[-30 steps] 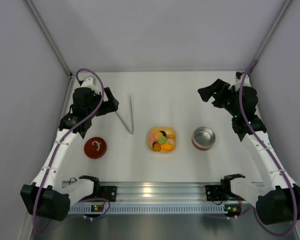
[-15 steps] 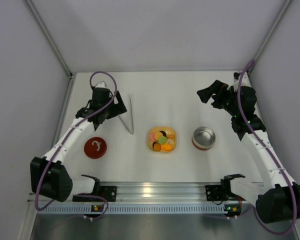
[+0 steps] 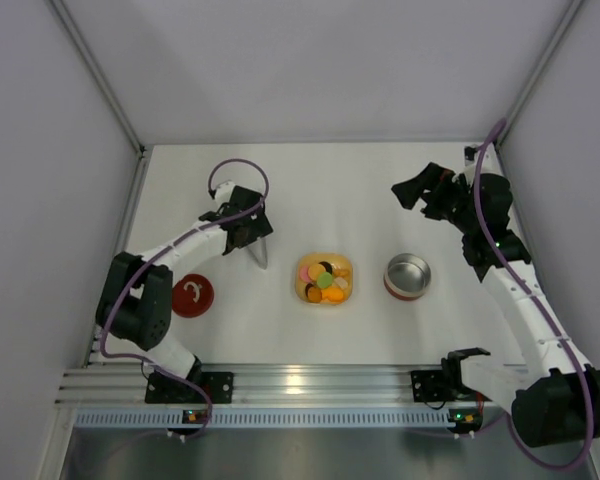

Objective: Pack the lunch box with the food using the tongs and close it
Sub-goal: Pick up the clamp at the center of the board.

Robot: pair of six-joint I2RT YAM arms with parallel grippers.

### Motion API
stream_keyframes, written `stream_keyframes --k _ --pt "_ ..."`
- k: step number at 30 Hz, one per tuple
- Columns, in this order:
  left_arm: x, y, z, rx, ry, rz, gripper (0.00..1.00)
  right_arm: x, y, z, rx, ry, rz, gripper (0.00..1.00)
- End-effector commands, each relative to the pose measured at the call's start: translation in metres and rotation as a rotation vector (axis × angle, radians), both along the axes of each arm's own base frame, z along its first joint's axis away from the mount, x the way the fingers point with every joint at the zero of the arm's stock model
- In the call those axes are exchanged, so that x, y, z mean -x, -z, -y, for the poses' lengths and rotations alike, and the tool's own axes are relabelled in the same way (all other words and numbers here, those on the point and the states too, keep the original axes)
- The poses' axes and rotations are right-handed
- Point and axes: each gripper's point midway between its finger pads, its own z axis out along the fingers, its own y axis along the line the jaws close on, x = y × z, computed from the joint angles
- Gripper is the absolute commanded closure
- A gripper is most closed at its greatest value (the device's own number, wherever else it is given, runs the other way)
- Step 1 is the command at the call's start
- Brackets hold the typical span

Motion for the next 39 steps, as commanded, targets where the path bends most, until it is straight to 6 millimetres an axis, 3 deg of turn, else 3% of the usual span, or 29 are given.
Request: stream_keyframes --k 1,18,34,37,39 --pt "-0.021 0.002 0.004 0.007 -0.059 0.066 0.02 0.008 -0.005 0.001 0.009 -0.013 0.015 0.01" --pt "-0.053 0.043 0.017 -0.082 0.010 -0.018 0.02 0.014 -0.003 0.003 0.024 -0.007 0.011 0.01" --pt "-0.025 0.071 0.006 -0.165 0.108 -0.113 0.10 0.011 0.006 0.007 0.029 0.016 -0.017 0.01" --pt "-0.021 0.077 0.007 -0.155 0.126 -0.122 0.09 0.011 0.008 0.008 0.030 0.025 -0.020 0.01" --pt "-0.020 0.080 0.007 -0.155 0.127 -0.126 0.02 0.012 0.008 0.009 0.029 0.033 -0.021 0.01"
